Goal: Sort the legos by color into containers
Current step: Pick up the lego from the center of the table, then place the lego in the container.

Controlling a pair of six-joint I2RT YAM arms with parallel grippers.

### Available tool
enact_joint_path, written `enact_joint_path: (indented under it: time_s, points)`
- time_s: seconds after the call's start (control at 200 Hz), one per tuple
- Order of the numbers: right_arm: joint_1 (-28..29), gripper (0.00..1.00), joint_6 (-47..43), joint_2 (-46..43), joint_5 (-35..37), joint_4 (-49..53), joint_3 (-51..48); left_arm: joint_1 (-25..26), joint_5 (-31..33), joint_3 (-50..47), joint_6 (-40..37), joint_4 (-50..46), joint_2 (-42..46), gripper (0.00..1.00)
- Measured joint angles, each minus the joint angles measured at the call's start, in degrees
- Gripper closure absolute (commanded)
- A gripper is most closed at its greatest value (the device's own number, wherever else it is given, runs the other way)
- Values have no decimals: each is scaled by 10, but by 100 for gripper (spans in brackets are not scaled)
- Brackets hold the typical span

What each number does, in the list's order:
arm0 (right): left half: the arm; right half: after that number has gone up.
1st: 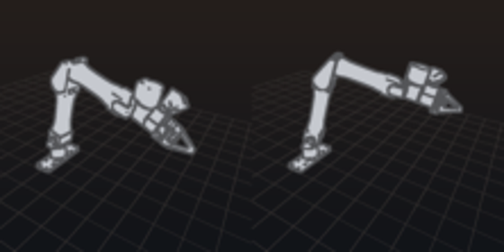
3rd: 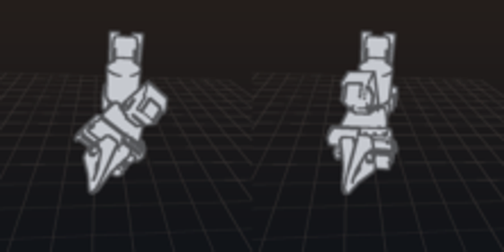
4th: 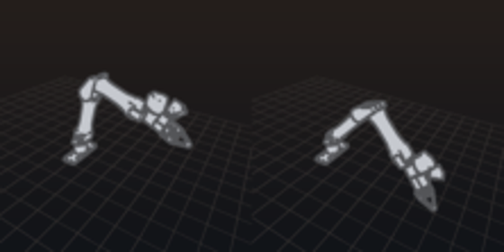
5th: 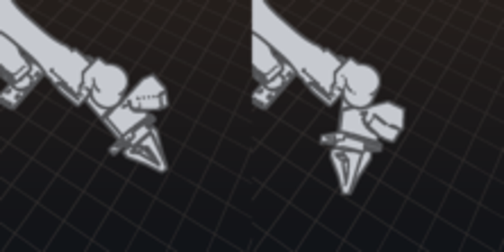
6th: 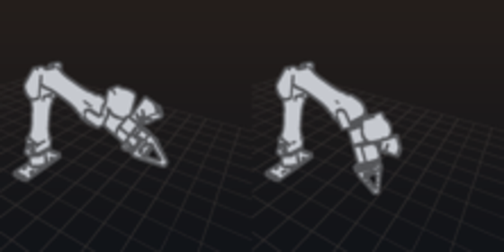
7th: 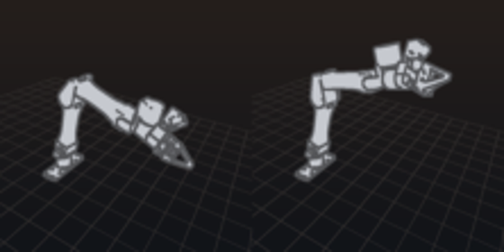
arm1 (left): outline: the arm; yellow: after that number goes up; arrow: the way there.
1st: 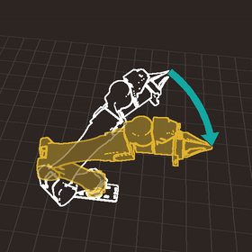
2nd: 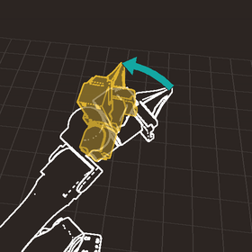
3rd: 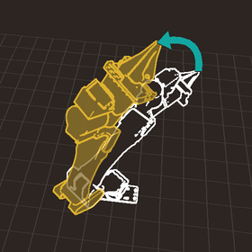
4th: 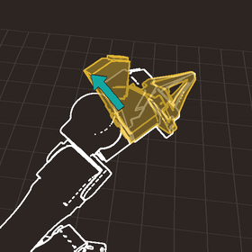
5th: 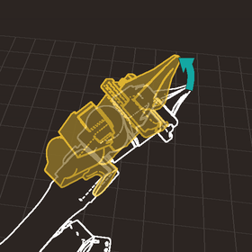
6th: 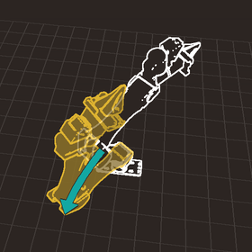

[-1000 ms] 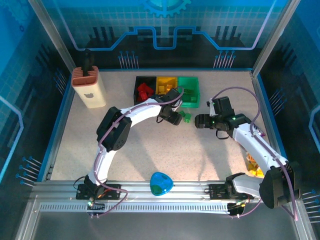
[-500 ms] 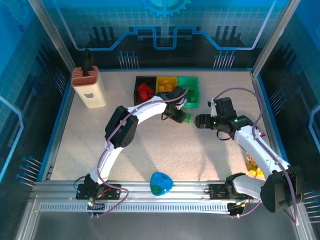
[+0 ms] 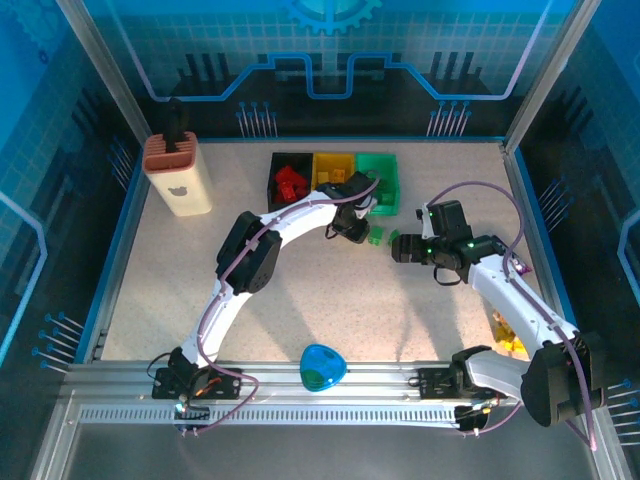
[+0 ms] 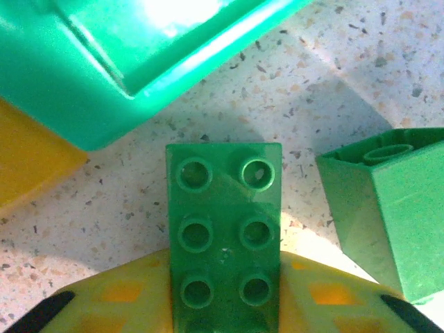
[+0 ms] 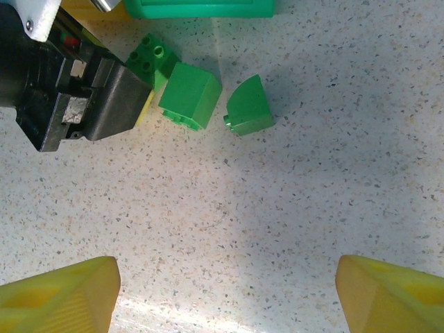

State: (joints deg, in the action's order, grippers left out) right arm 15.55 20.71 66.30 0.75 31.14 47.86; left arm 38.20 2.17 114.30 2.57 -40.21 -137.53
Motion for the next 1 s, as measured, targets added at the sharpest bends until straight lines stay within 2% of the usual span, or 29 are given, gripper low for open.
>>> enact_joint_path:
  time_s: [0.145, 0.38, 0.55, 0.831, 1.001]
  points:
    - [0, 19, 5, -1, -4, -7, -3, 16, 26, -19, -11, 8, 12, 75]
    - [-2, 19, 10, -9, -6, -19, -18, 42, 40, -105, -15, 18, 75, 76]
    - [-6, 19, 17, -25, -1, -23, -40, 37, 40, -120, -15, 30, 128, 76]
    - [-11, 19, 35, -63, 10, -23, -72, 18, 28, -63, -8, 45, 155, 75]
    - [-15, 20, 42, -90, 14, -22, -88, 0, 25, 33, 5, 45, 119, 75]
